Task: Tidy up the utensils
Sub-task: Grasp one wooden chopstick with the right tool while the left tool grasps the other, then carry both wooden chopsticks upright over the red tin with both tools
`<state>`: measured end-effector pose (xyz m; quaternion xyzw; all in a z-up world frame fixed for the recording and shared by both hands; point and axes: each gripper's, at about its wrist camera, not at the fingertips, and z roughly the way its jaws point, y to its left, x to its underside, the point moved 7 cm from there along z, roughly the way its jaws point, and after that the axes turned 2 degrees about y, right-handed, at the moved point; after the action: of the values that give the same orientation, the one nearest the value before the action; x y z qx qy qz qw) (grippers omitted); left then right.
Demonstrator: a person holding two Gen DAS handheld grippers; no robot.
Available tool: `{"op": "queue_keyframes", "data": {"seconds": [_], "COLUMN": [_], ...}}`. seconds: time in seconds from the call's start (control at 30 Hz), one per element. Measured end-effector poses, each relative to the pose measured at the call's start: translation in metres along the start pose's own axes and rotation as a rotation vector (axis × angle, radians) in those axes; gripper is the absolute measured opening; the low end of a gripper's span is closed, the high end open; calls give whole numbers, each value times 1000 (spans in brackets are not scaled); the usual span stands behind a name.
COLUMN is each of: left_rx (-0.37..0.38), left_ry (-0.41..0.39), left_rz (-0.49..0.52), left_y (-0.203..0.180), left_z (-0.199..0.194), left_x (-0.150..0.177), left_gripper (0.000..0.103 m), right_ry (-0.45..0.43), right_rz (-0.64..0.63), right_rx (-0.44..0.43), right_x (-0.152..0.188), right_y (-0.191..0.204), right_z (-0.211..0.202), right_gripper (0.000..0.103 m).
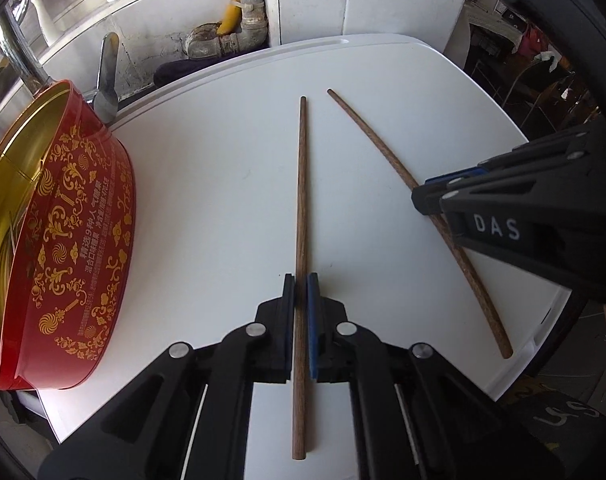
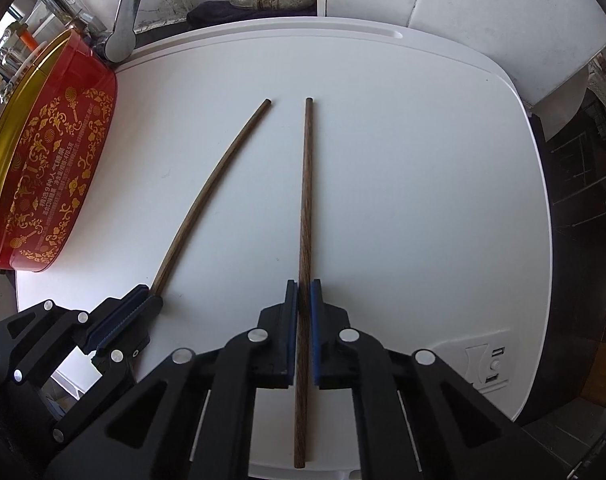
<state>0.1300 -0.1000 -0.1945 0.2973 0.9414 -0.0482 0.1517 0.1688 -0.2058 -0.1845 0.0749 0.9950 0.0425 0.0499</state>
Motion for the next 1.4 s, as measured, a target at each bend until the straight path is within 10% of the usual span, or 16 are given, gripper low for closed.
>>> {"op": "queue_keyframes", "data": {"seconds": [0.53,1.4], "left_rx": [86,-43], "left_ry": [-207,-283], "left_rz": [-188,-495], "left_y": [56,231], "left_z": [-109,-161], "left_x": [-7,48], "left_gripper": [6,6], "right_ry": [-203,-119], "right_rz": [32,-294], "right_rx": [-262,-385], "right_x": [0,-67], "right_y": [22,232], "right_z": [-106,-110], "right_gripper": [6,7]}}
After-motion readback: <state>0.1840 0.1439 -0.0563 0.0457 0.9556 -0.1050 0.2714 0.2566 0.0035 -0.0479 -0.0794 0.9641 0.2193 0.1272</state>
